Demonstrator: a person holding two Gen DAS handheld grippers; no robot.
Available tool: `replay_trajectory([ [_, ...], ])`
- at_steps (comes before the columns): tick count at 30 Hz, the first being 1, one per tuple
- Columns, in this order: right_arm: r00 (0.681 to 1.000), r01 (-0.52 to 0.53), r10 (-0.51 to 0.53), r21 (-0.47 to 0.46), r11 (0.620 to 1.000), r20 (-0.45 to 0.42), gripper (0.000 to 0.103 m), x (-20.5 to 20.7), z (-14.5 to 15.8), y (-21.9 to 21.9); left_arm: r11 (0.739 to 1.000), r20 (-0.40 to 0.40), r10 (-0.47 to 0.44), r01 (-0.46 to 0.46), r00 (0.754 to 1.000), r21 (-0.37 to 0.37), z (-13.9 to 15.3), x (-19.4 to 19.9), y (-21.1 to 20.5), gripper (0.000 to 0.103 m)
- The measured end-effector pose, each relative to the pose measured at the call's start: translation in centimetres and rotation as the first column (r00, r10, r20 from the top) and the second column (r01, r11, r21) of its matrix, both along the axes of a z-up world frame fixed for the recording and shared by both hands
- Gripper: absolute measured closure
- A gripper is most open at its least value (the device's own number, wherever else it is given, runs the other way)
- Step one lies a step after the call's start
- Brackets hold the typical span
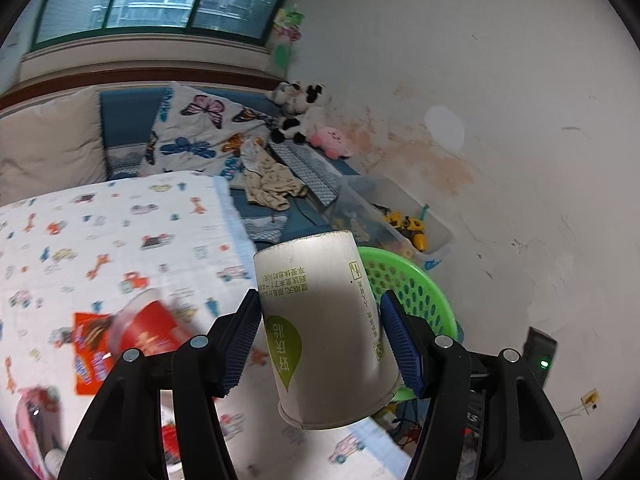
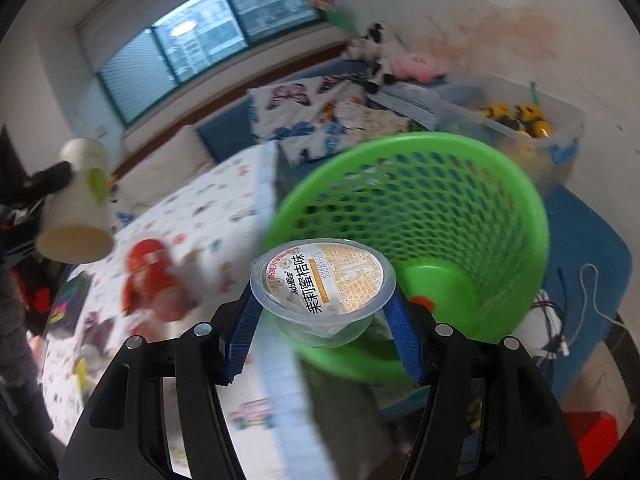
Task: Collect trash
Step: 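Drop the jelly cup into the basket with the right gripper while the left drops the paper cup, then move the left gripper back to the bed and grasp the pink wafer wrapper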
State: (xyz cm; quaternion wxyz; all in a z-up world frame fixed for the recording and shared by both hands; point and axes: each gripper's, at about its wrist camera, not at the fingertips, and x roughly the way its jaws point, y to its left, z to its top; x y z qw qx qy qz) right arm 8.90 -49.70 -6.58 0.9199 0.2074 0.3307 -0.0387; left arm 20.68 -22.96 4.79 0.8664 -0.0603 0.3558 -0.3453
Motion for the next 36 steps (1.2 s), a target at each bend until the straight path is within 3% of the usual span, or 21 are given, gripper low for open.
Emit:
replay_trajectory([
  [4,0.999,0.03,-0.031,-0.018,0.999,-0.03,0.041,0.8,-1.2,-1.6,0.999,0.003,-0.04,0.04,0.999,0.019,-0.4,0.7,-3.0,0.043],
  [7,0.998,0.044,-0.045,-0.028,0.999,-0.038,0.03,1.3,-1.6,-2.4,0.997,-0.011,-0.072,0.072,0.997,0.028,-0.9,1.3,-5.1,0.043],
  [11,0.998,0.055,-0.057,-0.049,0.997,-0.026,0.03,1.3,-1.5,-2.8,0.994,-0.041,-0.099,0.101,0.994,0.048,-2.1,2.0,-7.6,0.043],
  [27,0.992,0.098,-0.097,-0.009,0.995,0.077,0.025,-4.6,0.3,-3.5,0.97,-0.128,-0.177,0.195,0.976,0.147,-7.5,2.0,-15.7,0.042],
  [31,0.991,0.106,-0.105,0.0,0.994,0.088,0.025,-5.5,0.4,-3.5,0.969,-0.156,-0.181,0.203,0.971,0.142,-8.6,2.0,-16.5,0.029],
  [36,0.991,0.106,-0.107,0.011,0.994,0.086,0.025,-6.1,0.1,-3.3,0.97,-0.176,-0.182,0.205,0.967,0.127,-8.7,1.8,-15.9,0.026],
])
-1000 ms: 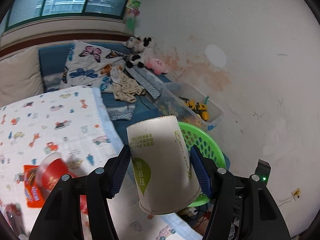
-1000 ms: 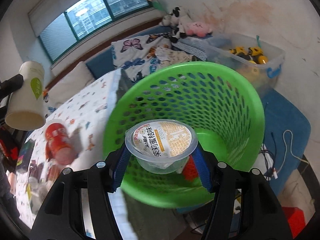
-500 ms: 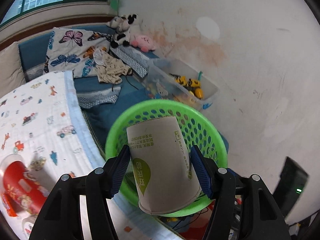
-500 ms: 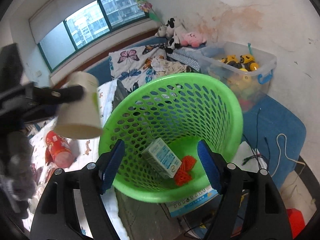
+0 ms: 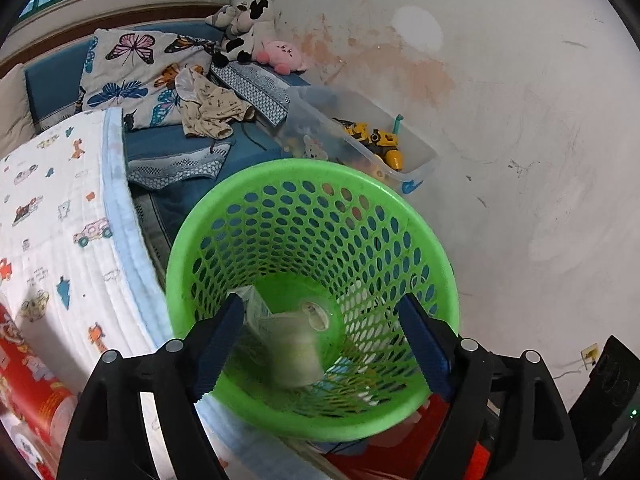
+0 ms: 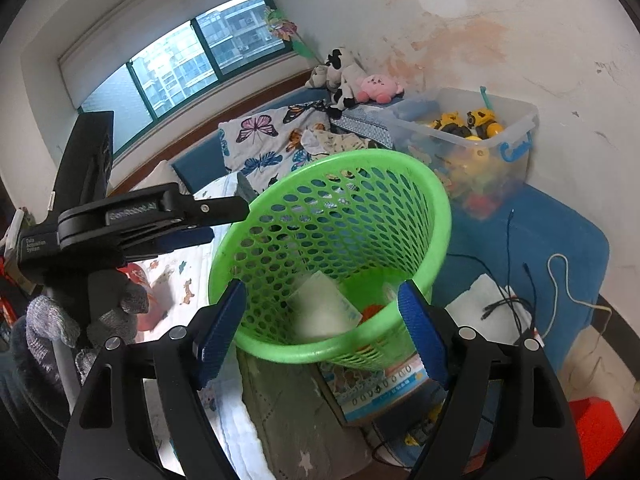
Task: Collect trash
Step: 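Move the left gripper back to the bed and grasp the pink wafer wrapper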
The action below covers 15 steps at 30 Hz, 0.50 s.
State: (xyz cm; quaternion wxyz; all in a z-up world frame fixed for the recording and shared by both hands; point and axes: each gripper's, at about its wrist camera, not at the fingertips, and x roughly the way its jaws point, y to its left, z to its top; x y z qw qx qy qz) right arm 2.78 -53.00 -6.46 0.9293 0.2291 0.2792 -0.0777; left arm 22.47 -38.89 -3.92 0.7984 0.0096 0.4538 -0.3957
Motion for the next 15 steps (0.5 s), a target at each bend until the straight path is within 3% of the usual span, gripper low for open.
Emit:
replay_trajectory([
  [9,0.998,-0.064,0.064,0.001,0.998,0.023,0.024,-1.0,0.7,3.1,0.998,0.095,0.055,-0.052,0.994,-0.032,4.1,-2.6,5.4,0.026],
  [15,0.992,-0.124,0.123,0.016,0.992,0.031,0.023,-1.1,1.0,6.1,0.99,0.196,0.138,-0.131,0.971,-0.05,6.6,-5.5,11.8,0.026],
])
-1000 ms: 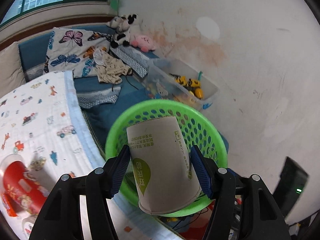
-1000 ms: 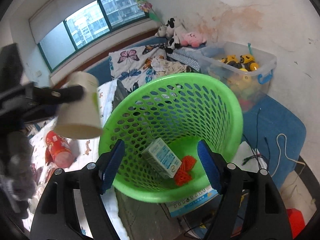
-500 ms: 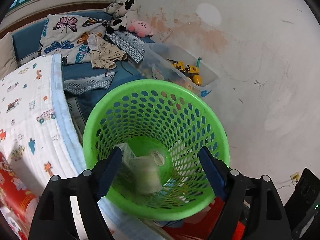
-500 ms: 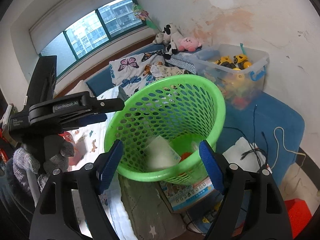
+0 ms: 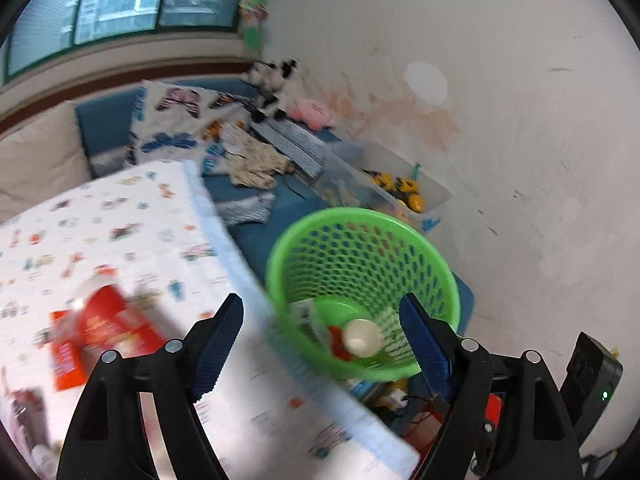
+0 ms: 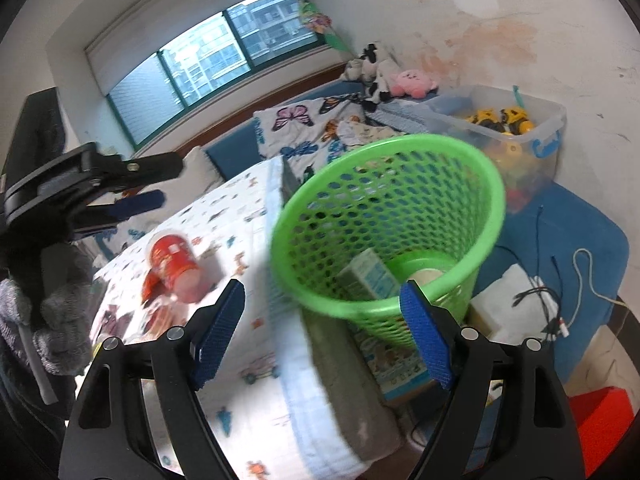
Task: Collect trash
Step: 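Move the left gripper back to the bed and grasp the pink wafer wrapper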
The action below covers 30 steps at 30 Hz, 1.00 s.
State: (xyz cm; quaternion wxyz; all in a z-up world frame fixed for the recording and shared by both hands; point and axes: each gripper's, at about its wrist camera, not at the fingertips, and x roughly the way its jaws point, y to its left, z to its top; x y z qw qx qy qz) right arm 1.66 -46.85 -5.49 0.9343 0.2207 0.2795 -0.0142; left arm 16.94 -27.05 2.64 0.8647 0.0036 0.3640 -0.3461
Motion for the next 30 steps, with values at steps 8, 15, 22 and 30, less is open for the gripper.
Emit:
replay_trajectory([
  [8,0.997,-0.08,0.08,-0.004,0.997,0.003,0.022,0.6,0.6,4.3,0.986,-0.021,0.167,-0.167,0.986,-0.005,-0.6,-0.4,10.3,0.024],
  [15,0.987,-0.162,0.162,-0.019,0.987,0.004,0.021,1.7,1.2,8.6,0.933,-0.025,0.356,-0.354,0.934,0.063,-2.2,1.1,19.3,0.023],
  [22,0.962,-0.272,0.272,-0.035,0.962,-0.005,0.021,3.1,1.6,13.1,0.855,-0.072,0.509,-0.494,0.858,0.16,-5.3,3.5,27.4,0.021],
  [30,0.924,-0.382,0.381,-0.052,0.923,-0.021,0.021,3.3,1.6,17.5,0.828,-0.147,0.541,-0.494,0.828,0.265,-9.3,5.4,29.6,0.021],
])
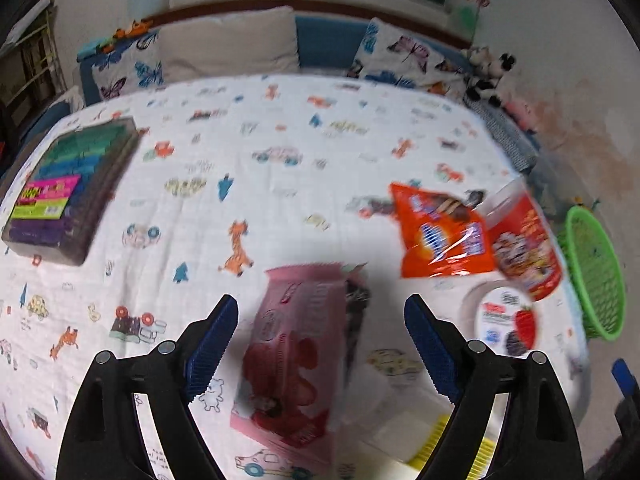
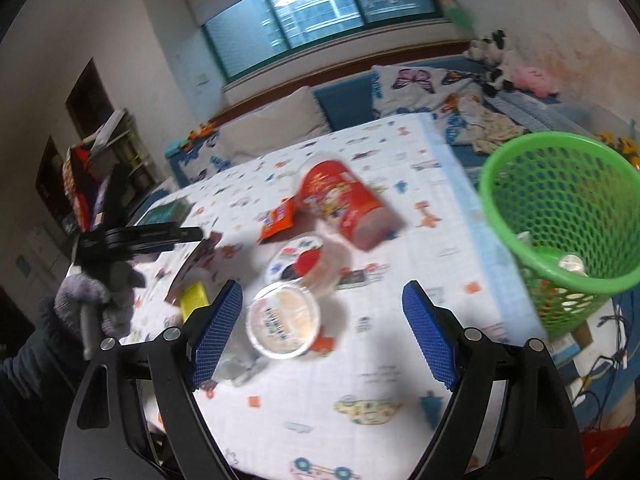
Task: Collect trash
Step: 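Move the left gripper back to the bed and grasp the pink wafer wrapper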
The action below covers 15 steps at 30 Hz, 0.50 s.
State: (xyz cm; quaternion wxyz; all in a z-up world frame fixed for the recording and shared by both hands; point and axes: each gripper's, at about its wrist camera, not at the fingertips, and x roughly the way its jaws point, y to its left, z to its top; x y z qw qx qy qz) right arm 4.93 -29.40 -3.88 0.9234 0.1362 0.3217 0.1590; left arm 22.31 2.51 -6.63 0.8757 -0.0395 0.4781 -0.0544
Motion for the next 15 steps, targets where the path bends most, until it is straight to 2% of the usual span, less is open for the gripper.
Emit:
replay_trajectory([
  [4,0.998,-0.057,0.057,-0.023,0.998,-0.007,0.021,-0.4,-0.2,1.8,1.0,-0.038,0.016,-0.016,0.999,0.003,-1.7,1.0,0.3,0.021],
  [12,0.987,-0.16,0.159,-0.056,0.986,-0.02,0.021,-0.8,-0.8,5.0,0.998,-0.062,0.028,-0.025,0.998,0.053,-3.0,2.2,0.1,0.021],
  [15,0.978,-0.206,0.206,-0.074,0.976,-0.019,0.021,-1.0,-1.2,6.4,0.998,-0.07,0.03,-0.026,0.997,0.062,-3.3,2.3,0.1,0.027],
])
